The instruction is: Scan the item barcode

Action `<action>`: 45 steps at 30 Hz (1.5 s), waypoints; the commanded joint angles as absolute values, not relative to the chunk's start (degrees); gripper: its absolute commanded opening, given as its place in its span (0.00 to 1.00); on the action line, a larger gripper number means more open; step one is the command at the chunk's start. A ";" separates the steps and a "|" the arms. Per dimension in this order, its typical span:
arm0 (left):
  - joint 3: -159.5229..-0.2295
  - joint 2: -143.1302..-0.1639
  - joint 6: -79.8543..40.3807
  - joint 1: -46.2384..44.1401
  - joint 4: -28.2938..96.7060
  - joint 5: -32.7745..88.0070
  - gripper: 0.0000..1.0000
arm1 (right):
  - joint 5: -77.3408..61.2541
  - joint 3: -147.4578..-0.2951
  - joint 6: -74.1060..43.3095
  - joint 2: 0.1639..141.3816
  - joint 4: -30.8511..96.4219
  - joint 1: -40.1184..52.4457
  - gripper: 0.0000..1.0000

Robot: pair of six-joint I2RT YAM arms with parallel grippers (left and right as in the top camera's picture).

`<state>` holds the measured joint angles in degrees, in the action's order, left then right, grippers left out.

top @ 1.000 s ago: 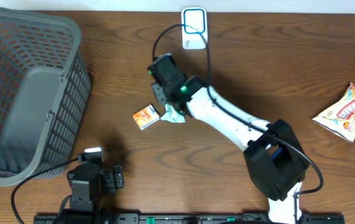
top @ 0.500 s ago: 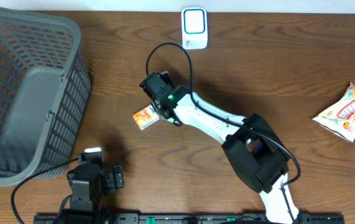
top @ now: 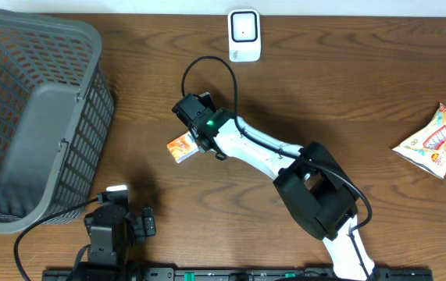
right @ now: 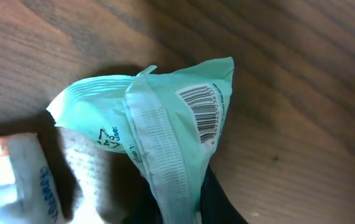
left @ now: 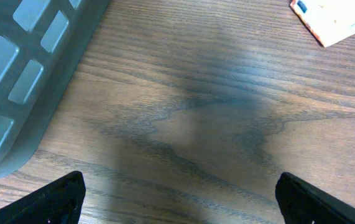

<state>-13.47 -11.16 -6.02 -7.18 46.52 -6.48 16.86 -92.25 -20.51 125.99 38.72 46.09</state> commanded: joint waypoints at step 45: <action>-13.17 -11.11 -6.33 -7.09 47.53 -6.63 0.98 | -56.01 -101.08 33.95 108.22 97.34 9.04 0.01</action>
<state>-13.47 -11.16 -6.02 -7.18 46.52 -6.35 -54.39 -100.88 12.03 108.38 96.88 9.37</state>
